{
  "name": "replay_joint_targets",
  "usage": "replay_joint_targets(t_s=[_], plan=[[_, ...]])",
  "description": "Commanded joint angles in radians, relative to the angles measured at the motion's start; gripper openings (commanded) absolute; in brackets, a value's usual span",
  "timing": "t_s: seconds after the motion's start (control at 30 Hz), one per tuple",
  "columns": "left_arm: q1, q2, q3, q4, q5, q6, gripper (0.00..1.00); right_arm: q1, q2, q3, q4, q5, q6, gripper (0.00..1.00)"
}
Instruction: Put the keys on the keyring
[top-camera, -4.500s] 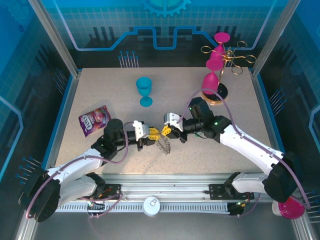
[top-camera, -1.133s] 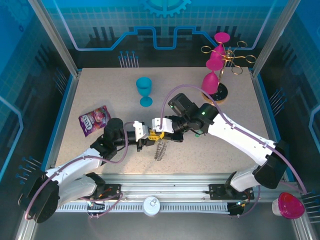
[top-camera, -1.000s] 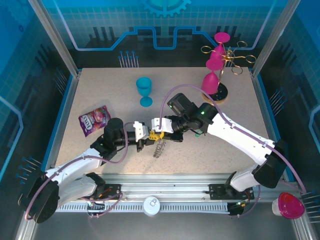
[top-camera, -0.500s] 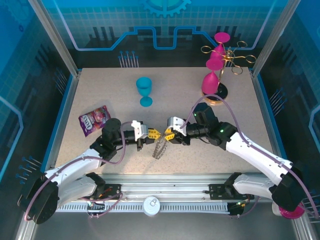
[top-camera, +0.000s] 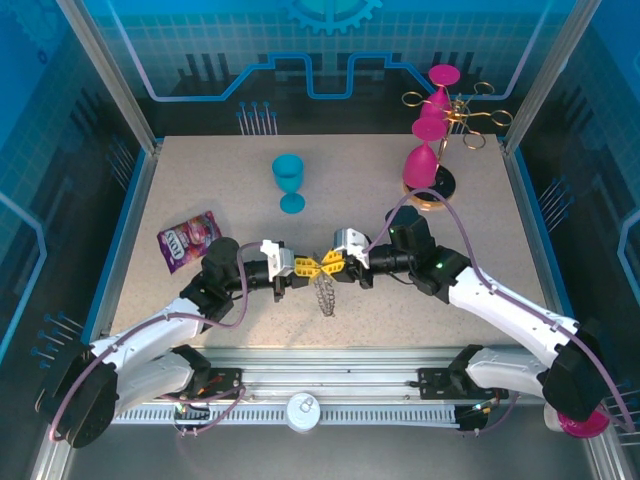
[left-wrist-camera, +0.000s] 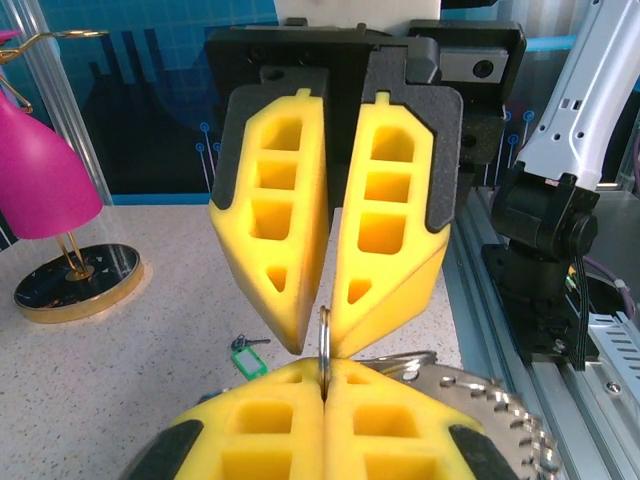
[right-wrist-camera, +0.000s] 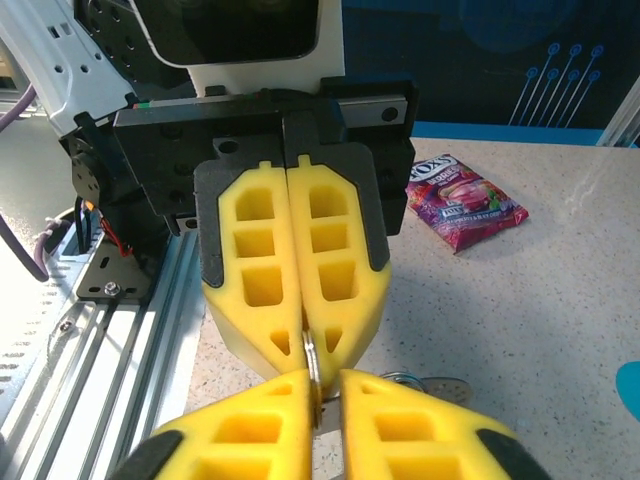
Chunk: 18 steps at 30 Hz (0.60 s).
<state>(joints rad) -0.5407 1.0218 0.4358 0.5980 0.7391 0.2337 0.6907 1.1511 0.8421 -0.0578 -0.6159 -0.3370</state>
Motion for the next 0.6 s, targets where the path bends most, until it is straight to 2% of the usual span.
replay_joint_targets(t_s=[0.0,0.07,0.13,0.2,0.27,0.37,0.57], plan=[[-0.002,0.004,-0.006,0.059,0.041,-0.01,0.0,-0.006,0.007,0.002,0.036,-0.033,0.011,0.09],[-0.002,0.003,-0.006,0.062,0.04,-0.011,0.0,-0.006,0.011,0.011,0.021,-0.034,0.005,0.02],[-0.002,0.003,-0.006,0.053,0.028,-0.009,0.0,-0.006,0.015,0.031,-0.026,-0.031,-0.017,0.0],[-0.001,0.001,-0.002,0.032,-0.001,0.002,0.14,-0.003,0.019,0.077,-0.098,-0.015,-0.049,0.0],[-0.002,-0.001,0.01,-0.016,-0.027,0.028,0.21,-0.001,0.03,0.129,-0.208,0.009,-0.1,0.0],[-0.003,-0.003,0.033,-0.097,-0.047,0.067,0.23,0.011,0.069,0.229,-0.404,0.068,-0.183,0.0],[-0.003,0.006,0.046,-0.133,-0.043,0.082,0.23,0.068,0.171,0.412,-0.711,0.215,-0.312,0.0]])
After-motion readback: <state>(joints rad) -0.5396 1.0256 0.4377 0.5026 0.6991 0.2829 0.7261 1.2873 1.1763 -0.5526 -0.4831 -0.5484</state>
